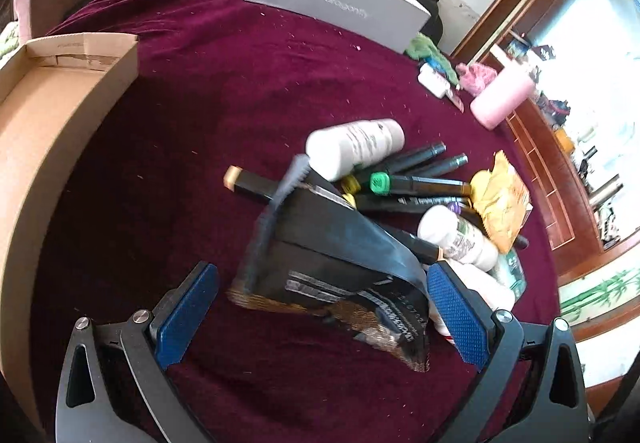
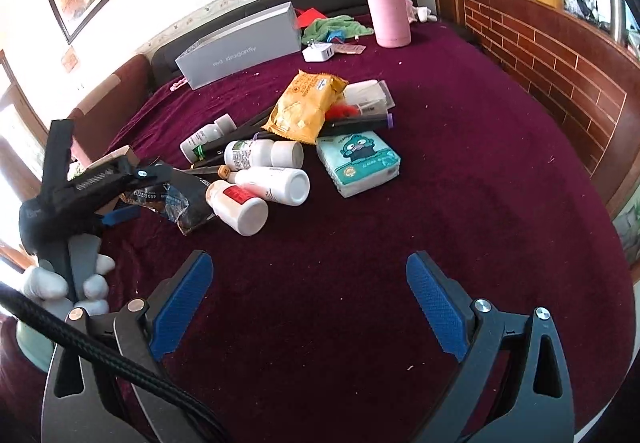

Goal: Organize objects
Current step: 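Grasp the black snack bag with the left tool while the right tool grasps a white-red bottle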

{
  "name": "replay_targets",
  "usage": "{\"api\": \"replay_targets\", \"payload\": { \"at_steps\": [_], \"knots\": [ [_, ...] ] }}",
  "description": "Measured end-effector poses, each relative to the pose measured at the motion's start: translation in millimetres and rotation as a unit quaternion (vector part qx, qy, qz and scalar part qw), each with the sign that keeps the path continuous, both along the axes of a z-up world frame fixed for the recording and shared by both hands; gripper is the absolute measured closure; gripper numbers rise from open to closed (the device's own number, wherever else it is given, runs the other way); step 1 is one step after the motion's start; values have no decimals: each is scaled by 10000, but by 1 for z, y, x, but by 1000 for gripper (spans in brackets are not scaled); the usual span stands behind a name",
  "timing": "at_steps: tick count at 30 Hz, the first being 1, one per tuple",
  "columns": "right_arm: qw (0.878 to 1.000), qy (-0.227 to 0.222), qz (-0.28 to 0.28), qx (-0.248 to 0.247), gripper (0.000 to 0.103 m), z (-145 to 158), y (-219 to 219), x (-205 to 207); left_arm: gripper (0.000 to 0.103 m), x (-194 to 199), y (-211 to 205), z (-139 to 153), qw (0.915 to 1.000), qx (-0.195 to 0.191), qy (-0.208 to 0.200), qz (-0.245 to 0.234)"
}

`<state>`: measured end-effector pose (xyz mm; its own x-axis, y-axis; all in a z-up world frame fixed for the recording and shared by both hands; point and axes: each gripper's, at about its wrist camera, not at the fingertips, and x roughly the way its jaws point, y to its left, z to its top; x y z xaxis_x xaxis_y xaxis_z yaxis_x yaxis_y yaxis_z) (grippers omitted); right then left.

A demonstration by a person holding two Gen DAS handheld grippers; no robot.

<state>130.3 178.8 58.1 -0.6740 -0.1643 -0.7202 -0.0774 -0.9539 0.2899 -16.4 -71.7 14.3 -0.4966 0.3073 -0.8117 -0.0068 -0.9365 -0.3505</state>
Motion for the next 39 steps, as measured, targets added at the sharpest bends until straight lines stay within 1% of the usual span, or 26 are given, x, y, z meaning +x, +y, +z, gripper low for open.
{"api": "replay_targets", "payload": {
  "at_steps": [2,3,5,6,7,9,12,16,17,18,20,21,23,25,27,29,32,33,35,37,39],
  "knots": [
    [10000,-9,26,-31,4,-1,0,0,2,0,8,-2,10000,-73,-23,-5],
    [10000,-7,45,-45,4,-2,0,0,2,1,13,-2,9998,-189,34,-5],
    [10000,-14,56,-48,4,-3,-1,-1,2,-1,20,-3,9998,-183,51,-89],
    [10000,-15,64,-55,4,-4,-1,-1,5,-1,20,-3,9997,-210,75,-73],
    [9999,-19,67,-73,4,-4,-1,-1,15,-2,21,-2,9997,-211,111,-72],
    [10000,-15,64,-69,4,-3,0,-1,25,-2,19,-2,9996,-222,135,-84],
    [10000,5,78,-32,4,-2,0,0,25,-2,12,-1,9999,-65,113,-78],
    [10000,-58,48,-46,4,-4,0,-5,25,-1,14,0,9997,-145,124,-131],
    [9999,-91,46,-68,4,-6,-1,-6,27,0,15,0,9996,-152,141,-172],
    [9999,-108,51,-76,4,-6,-1,-6,34,0,17,1,9995,-143,158,-239],
    [9999,-127,65,-63,4,-6,-3,-5,39,3,18,1,9989,-83,154,-445],
    [9999,-128,73,-26,4,-5,-4,-5,47,5,17,3,9983,-60,194,-554],
    [9999,-122,76,38,4,-3,-4,-5,52,11,14,8,9973,21,272,-675],
    [9999,-115,82,99,4,-1,-5,-6,57,18,5,13,9966,247,316,-723],
    [9996,-124,151,210,4,1,-8,-9,58,26,-9,19,9960,418,362,-699],
    [9990,-123,273,337,4,4,-14,-13,58,32,-19,23,9958,462,430,-670],
    [9973,-94,487,550,4,8,-25,-23,60,38,-26,26,9926,723,453,-868],
    [9963,-79,572,634,4,10,-30,-27,60,43,-28,30,9904,805,504,-1005],
    [9937,-44,790,795,4,14,-39,-34,60,52,-32,38,9879,794,656,-1157],
    [9879,21,1097,1092,4,17,-51,-38,60,61,-41,46,9871,673,832,-1189],
    [9781,58,1446,1499,4,16,-66,-45,60,57,-42,47,9877,590,831,-1184]
  ]
}}
